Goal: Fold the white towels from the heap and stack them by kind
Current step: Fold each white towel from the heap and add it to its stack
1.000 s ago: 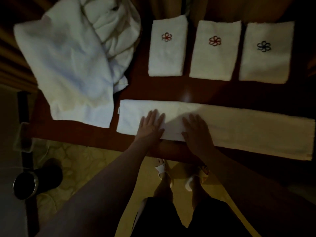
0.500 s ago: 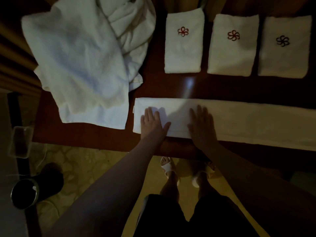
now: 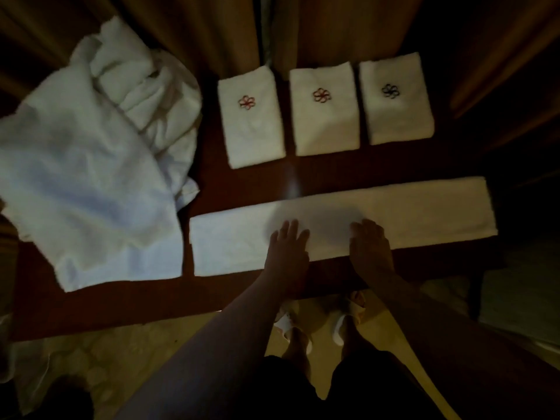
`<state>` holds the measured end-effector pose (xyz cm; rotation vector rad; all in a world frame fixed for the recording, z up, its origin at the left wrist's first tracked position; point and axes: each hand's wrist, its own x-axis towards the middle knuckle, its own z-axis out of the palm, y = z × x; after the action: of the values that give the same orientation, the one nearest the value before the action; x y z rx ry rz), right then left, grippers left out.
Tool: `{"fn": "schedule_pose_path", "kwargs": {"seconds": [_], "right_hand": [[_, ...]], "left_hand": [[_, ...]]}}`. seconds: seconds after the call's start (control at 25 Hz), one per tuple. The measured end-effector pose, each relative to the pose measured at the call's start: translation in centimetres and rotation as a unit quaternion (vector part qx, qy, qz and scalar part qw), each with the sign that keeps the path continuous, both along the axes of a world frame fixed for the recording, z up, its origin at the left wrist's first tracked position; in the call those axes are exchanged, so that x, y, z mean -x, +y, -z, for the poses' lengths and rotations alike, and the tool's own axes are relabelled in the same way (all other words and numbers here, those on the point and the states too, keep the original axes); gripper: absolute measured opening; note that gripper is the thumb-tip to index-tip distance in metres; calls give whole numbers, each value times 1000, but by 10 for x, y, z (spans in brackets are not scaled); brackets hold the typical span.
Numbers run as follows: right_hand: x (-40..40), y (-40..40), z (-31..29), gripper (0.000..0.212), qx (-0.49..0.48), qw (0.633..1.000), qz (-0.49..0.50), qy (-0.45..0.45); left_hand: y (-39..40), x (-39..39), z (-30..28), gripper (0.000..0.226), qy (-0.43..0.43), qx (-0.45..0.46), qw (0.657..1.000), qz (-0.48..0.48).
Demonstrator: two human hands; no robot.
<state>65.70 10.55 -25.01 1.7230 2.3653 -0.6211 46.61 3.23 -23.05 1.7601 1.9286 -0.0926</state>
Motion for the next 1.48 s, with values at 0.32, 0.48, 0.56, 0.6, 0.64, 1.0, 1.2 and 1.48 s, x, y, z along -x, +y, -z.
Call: {"fn": "schedule_pose_path", "kwargs": {"seconds": [0.32,0.48,0.56,0.6,0.64,1.0,1.2,1.48], "right_hand": [[-125,61,-19,38,10,987,131,-94],[-181,101,-19,34,6,969,230,-89],[-200,115,-14,48,-11,962,268,-49],[-208,121,-10,56,-12,958,285,-15],[-214,127,-7,64,7,951,308,30],[-236,165,0,60,92,898,397,163],[-226,167,-22,56,98,906,376,169],[-172,140,-79,41,2,955,212,206]], "left_hand": [[74,-113,-1,55,2,10,996,90],[117,-164,2,54,5,19,994,112],[134,-183,1,52,-2,18,995,99],[141,-190,1,52,-4,17,996,91],[147,-197,1,52,-3,17,996,86],[164,-221,4,59,-8,7,1000,24],[168,-223,-9,53,-85,47,995,-33],[189,-229,-67,44,-445,126,829,-315]]}}
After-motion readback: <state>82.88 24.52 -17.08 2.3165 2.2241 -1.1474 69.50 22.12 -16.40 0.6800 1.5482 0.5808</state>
